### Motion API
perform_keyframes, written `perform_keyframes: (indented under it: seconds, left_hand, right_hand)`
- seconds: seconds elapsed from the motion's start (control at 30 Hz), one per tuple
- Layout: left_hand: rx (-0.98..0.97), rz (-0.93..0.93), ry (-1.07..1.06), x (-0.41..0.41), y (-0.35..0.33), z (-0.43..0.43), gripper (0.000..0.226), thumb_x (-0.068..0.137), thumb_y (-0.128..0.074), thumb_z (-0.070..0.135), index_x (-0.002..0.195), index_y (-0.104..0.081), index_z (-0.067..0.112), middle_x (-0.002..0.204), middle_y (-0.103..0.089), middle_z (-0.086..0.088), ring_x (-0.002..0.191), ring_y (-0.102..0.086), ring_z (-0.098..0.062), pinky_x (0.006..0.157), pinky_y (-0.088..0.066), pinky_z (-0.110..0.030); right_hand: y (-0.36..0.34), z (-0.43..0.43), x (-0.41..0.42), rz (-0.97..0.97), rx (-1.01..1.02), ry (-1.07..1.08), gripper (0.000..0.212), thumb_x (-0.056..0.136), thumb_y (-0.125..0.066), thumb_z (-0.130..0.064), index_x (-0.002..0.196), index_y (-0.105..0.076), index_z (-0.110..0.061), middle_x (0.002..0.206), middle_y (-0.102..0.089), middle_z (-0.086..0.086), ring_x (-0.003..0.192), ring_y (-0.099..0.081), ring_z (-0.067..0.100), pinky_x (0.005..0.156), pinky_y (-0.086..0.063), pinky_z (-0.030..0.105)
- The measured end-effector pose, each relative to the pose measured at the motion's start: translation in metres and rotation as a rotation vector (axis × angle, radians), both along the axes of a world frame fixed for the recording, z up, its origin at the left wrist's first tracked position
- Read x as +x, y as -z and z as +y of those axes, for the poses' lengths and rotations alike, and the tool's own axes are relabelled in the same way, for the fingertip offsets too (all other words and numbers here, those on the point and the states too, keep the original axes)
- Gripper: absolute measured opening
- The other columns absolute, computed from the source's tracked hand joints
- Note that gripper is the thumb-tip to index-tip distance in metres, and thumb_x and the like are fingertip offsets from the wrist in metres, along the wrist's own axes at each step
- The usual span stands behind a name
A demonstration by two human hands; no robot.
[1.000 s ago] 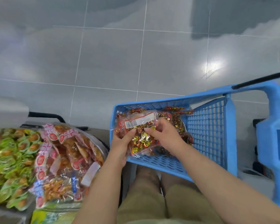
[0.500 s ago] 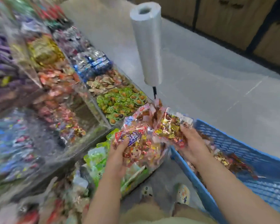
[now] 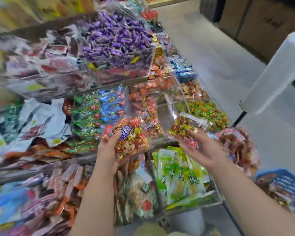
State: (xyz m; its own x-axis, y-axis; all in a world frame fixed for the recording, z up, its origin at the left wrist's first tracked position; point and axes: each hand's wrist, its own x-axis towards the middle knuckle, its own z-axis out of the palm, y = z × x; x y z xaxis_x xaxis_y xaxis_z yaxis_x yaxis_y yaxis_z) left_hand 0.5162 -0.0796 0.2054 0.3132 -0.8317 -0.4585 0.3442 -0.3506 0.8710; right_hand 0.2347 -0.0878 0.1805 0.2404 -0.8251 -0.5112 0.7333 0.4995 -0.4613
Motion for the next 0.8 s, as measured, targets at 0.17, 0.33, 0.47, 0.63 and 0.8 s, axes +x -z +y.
perform_keyframes:
  seconds: [0.17,0.33,0.47,0.63,0.8]
  left_hand:
    - [-0.110,0.019,0.013,0.041,-0.004,-0.035,0.015,0.085,-0.070,0.027,0.098,-0.063,0.029,0.094,-0.075,-0.003,0.077,-0.073,-0.023,0.059,-0.057,-0.040]
    - [-0.099,0.023,-0.024,0.056,-0.006,-0.065,0.045,0.081,-0.074,0.032,0.120,-0.056,0.020,0.117,-0.068,-0.008,0.103,-0.066,-0.031,0.082,-0.055,-0.056]
    - [-0.121,-0.018,-0.045,0.058,-0.008,-0.090,0.045,0.080,-0.075,0.031,0.120,-0.059,0.017,0.110,-0.071,-0.008,0.097,-0.070,-0.030,0.076,-0.058,-0.048]
    - [-0.060,-0.053,-0.069,0.057,-0.004,-0.121,0.044,0.074,-0.078,0.038,0.112,-0.059,0.027,0.111,-0.070,-0.002,0.098,-0.069,-0.028,0.086,-0.055,-0.051]
    - [-0.051,-0.066,-0.071,0.053,0.001,-0.137,0.032,0.074,-0.078,0.039,0.098,-0.058,0.030,0.105,-0.072,-0.004,0.095,-0.070,-0.028,0.086,-0.054,-0.053]
  right_hand:
    - [-0.016,-0.039,0.034,0.860,-0.113,-0.116,0.027,0.087,-0.061,-0.003,0.110,-0.058,-0.016,0.095,-0.063,0.008,0.075,-0.069,0.022,0.055,-0.055,0.028]
    - [-0.030,-0.085,0.039,1.565,-0.246,-0.235,0.059,0.074,-0.076,-0.023,0.126,-0.048,-0.020,0.098,-0.061,0.005,0.078,-0.066,0.026,0.071,-0.057,0.042]
    - [-0.026,-0.131,0.048,1.702,-0.169,-0.418,0.058,0.076,-0.064,-0.014,0.129,-0.043,-0.026,0.086,-0.064,0.000,0.063,-0.067,0.016,0.059,-0.057,0.030]
    - [-0.007,-0.170,0.065,1.698,-0.130,-0.829,0.025,0.088,-0.058,-0.033,0.099,-0.066,-0.013,0.087,-0.068,0.004,0.087,-0.067,0.024,0.061,-0.045,0.021]
    - [0.042,-0.194,0.075,1.205,0.082,-0.780,0.020,0.089,-0.063,-0.021,0.095,-0.061,-0.002,0.077,-0.069,0.010,0.065,-0.068,0.021,0.055,-0.050,0.022]
